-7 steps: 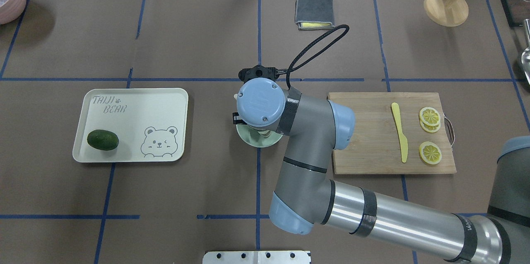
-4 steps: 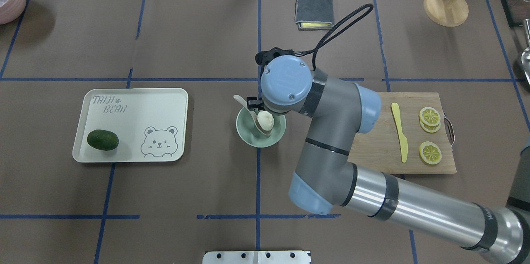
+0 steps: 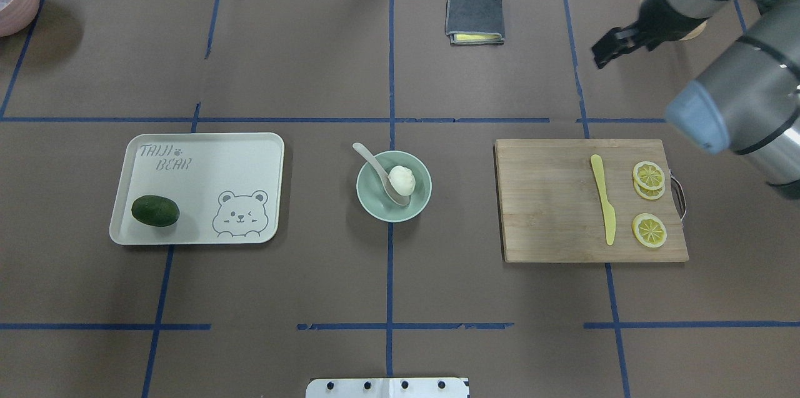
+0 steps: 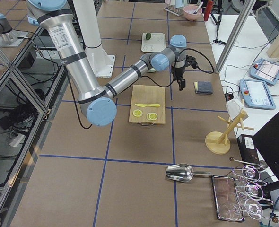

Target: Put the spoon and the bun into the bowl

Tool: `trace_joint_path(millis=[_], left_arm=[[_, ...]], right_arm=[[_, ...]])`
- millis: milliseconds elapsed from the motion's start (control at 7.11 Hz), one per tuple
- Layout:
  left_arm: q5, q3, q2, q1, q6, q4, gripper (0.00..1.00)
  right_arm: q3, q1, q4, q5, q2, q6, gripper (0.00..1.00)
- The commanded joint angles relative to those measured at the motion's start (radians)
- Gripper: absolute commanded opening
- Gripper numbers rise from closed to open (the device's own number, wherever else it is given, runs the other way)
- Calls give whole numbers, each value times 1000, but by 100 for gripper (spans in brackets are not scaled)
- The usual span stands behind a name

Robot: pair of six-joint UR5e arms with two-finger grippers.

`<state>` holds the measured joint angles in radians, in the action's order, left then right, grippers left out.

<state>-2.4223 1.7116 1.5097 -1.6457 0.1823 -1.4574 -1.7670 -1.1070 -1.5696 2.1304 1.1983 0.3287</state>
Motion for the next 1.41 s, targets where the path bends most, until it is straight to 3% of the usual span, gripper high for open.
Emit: trace_joint_path(millis=[0, 281, 422, 562, 703, 984, 1266], left_arm=[[3, 6, -3, 0, -1, 3, 100], [76, 11, 3, 0, -7, 5, 100], [80, 13, -5, 0, -3, 5, 100], [80, 11, -5, 1, 0, 3, 100], [80, 13, -5, 1, 0, 5, 100], [80, 11, -5, 1, 0, 6, 100], [72, 11, -5, 1, 0, 5, 100]], right_arm=[[3, -192, 9, 59, 223, -293, 100], [6, -276, 105, 48, 440, -315, 100], [32, -330, 240, 45, 533, -306, 100], [43, -358, 259, 127, 564, -303, 100], [44, -405, 202, 185, 563, -315, 100], [-17, -407, 40, 187, 555, -330, 100], [-23, -462, -115, 177, 487, -492, 100]])
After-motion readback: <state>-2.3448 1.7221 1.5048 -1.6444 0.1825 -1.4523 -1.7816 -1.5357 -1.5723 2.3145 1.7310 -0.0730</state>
